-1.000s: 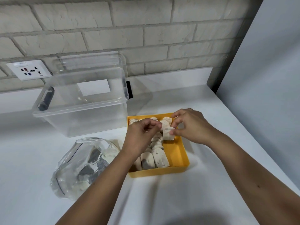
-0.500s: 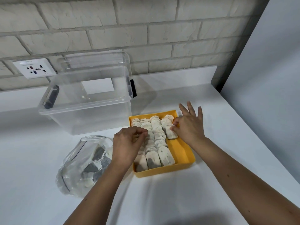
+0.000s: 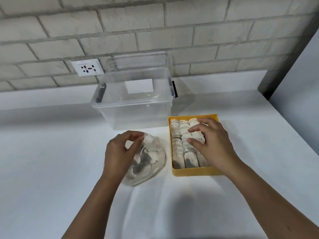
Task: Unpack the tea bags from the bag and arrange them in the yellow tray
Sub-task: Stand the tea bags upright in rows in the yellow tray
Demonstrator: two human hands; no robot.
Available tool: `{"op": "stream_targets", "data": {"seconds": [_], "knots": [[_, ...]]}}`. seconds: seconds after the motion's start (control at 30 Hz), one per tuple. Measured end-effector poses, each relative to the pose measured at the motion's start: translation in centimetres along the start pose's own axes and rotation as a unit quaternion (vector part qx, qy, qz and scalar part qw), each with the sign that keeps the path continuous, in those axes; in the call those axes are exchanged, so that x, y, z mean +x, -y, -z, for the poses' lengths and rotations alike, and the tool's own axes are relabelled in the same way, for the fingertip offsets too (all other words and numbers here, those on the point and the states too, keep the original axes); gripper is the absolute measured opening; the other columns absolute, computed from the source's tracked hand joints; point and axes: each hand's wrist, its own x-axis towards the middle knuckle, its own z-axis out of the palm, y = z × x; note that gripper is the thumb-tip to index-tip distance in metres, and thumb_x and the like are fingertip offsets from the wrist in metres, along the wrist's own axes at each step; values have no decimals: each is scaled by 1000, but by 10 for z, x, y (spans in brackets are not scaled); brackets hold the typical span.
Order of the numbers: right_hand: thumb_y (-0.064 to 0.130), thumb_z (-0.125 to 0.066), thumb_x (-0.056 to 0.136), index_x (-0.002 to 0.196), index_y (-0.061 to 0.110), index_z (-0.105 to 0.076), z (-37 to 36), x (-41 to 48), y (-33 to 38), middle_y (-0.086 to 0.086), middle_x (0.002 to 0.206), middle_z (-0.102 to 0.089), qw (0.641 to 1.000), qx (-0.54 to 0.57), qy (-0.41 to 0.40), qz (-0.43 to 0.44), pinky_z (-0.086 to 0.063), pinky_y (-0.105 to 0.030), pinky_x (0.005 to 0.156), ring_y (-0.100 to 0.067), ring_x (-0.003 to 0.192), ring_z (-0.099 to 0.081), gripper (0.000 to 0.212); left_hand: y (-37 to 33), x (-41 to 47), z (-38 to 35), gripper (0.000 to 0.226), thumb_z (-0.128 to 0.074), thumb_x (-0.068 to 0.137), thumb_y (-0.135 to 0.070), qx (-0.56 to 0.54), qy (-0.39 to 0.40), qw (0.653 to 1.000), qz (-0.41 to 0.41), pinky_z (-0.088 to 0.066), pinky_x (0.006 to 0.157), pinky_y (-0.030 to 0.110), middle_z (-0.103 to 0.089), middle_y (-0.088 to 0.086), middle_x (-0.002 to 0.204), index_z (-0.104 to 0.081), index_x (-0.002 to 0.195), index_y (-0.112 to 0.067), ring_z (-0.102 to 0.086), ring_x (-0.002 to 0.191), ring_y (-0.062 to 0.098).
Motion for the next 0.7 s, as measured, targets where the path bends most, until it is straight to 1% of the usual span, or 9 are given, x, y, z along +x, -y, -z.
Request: {"op": "stream_targets", "data": {"seconds": [0.07, 0.17, 0.23, 0.3, 0.33, 0.4, 0.57, 0.63, 0.7], "knots": [[28, -73, 84, 101, 29, -70, -10, -10, 24, 9, 129, -56, 998, 56, 29, 17, -35, -27, 103, -11, 123, -47, 18, 13, -2, 17, 9, -71, 90, -26, 37, -2, 999, 18, -41, 67, 4, -74, -18, 87, -74, 93, -34, -64, 82, -2], [20, -68, 88, 101, 28, -69, -35, -22, 55, 13, 113, -63, 987, 115, 97, 65, -45, -25, 93, -4, 106, -55, 15, 35, -8, 28, 11, -73, 89, -23, 113, 32, 993, 10, -44, 68, 11, -74, -14, 83, -74, 94, -33, -67, 78, 5], [18, -65, 89, 102, 27, -69, -57, -31, 70, 13, 108, -64, 976, 119, 157, 95, -45, -23, 85, -3, 98, -58, 16, 48, -14, 28, 16, -74, 86, -18, 158, 56, 985, -27, -50, 79, 22, -74, -14, 79, -75, 96, -30, -70, 79, 6], [20, -61, 91, 107, 27, -68, -78, -41, 79, 11, 111, -65, 968, 89, 202, 116, -46, -26, 88, -10, 101, -60, 19, 58, -20, 25, 21, -74, 83, -22, 187, 76, 977, -66, -45, 98, 37, -73, -17, 79, -72, 102, -29, -70, 80, 3], [21, -58, 93, 111, 27, -67, -85, -45, 81, 10, 114, -64, 966, 65, 217, 126, -44, -28, 91, -13, 104, -60, 21, 61, -22, 23, 27, -73, 81, -27, 195, 88, 974, -69, -39, 105, 39, -73, -19, 83, -70, 107, -29, -69, 85, 1], [25, -53, 96, 121, 25, -63, -95, -53, 83, 7, 122, -62, 961, 13, 238, 138, -39, -30, 98, -16, 111, -57, 27, 65, -27, 23, 45, -77, 78, -35, 202, 112, 972, -51, -24, 116, 33, -72, -19, 98, -62, 121, -29, -66, 99, -1], [27, -42, 101, 130, 23, -55, -98, -64, 77, 7, 129, -58, 960, -44, 250, 118, -34, -27, 99, -17, 112, -55, 32, 75, -39, 27, 94, -82, 72, -48, 235, 169, 957, -19, 0, 123, 32, -54, -18, 137, -33, 150, -28, -48, 130, -2], [25, -44, 100, 128, 23, -57, -101, -67, 75, 6, 127, -60, 965, -31, 241, 100, -38, -27, 97, -17, 109, -57, 31, 76, -40, 25, 89, -78, 75, -52, 241, 172, 955, -6, 1, 122, 35, -54, -18, 138, -34, 149, -29, -46, 132, 0], [24, -45, 99, 126, 22, -58, -103, -67, 75, 4, 124, -62, 968, -19, 235, 82, -40, -29, 96, -19, 108, -59, 30, 78, -39, 20, 68, -72, 79, -56, 237, 150, 960, 7, -1, 121, 39, -55, -20, 131, -46, 139, -35, -48, 129, 1]]}}
